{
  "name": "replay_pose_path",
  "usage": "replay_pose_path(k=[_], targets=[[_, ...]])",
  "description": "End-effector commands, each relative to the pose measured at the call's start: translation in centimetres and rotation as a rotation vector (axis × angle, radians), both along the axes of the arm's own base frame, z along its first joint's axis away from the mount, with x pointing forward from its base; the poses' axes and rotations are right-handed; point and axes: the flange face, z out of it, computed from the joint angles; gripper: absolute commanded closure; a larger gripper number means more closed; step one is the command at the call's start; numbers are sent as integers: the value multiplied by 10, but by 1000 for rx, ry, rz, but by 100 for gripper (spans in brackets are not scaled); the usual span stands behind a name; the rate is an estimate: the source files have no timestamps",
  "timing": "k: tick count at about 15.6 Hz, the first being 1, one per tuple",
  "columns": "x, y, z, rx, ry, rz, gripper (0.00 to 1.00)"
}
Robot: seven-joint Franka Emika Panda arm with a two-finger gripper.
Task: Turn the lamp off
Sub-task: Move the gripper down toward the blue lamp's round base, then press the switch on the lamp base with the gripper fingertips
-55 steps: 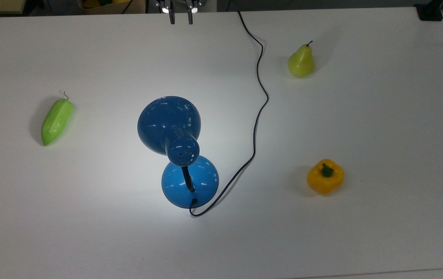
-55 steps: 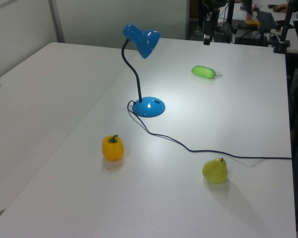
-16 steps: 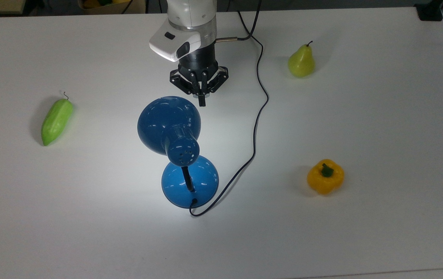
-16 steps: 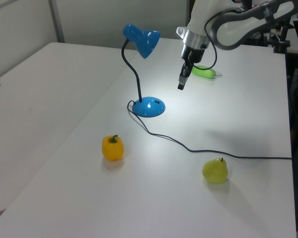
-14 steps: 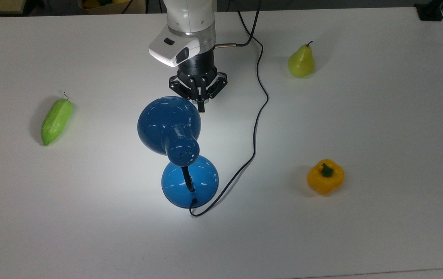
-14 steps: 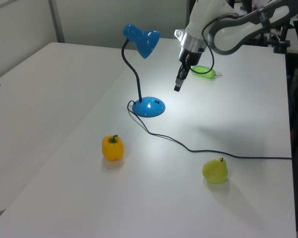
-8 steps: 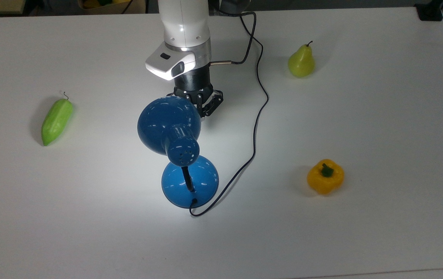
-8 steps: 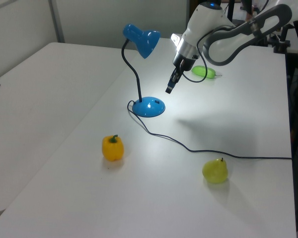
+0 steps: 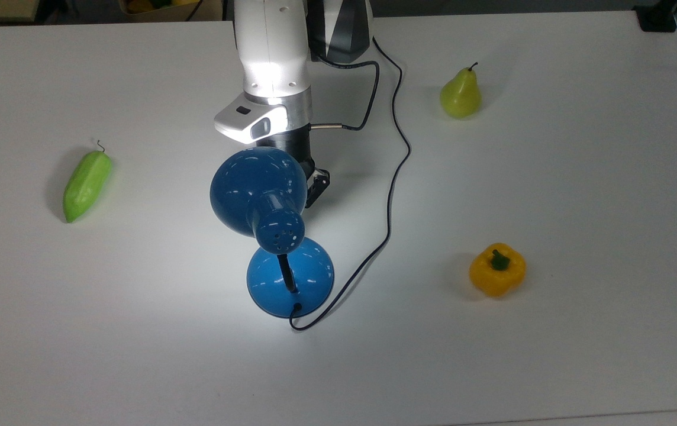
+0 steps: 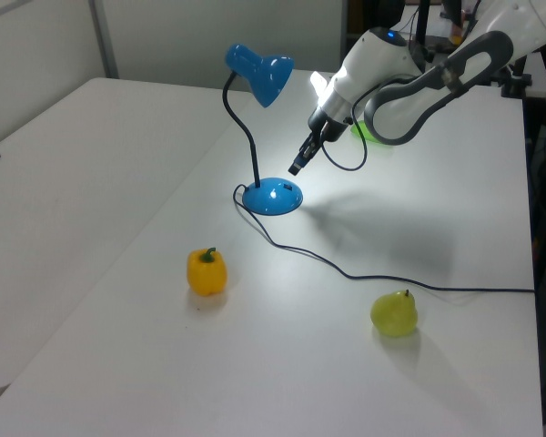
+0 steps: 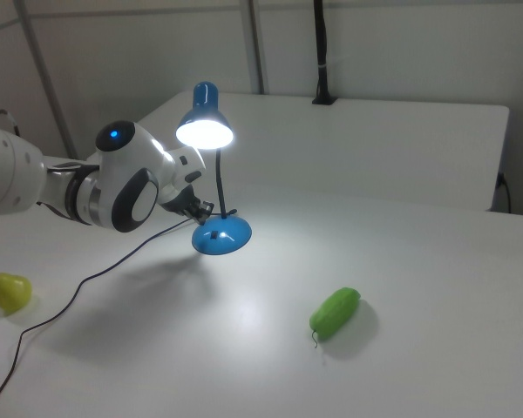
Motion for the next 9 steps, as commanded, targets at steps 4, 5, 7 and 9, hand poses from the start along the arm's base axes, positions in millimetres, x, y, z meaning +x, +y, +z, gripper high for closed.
replay_pose_path(k=[4, 5, 7, 9], targets=[[9, -6, -19, -37, -54, 29, 100], [11, -6, -22, -40, -53, 31, 100], [18, -7, -27, -45, -57, 33, 100], [19, -10, -29, -48, -57, 30, 100]])
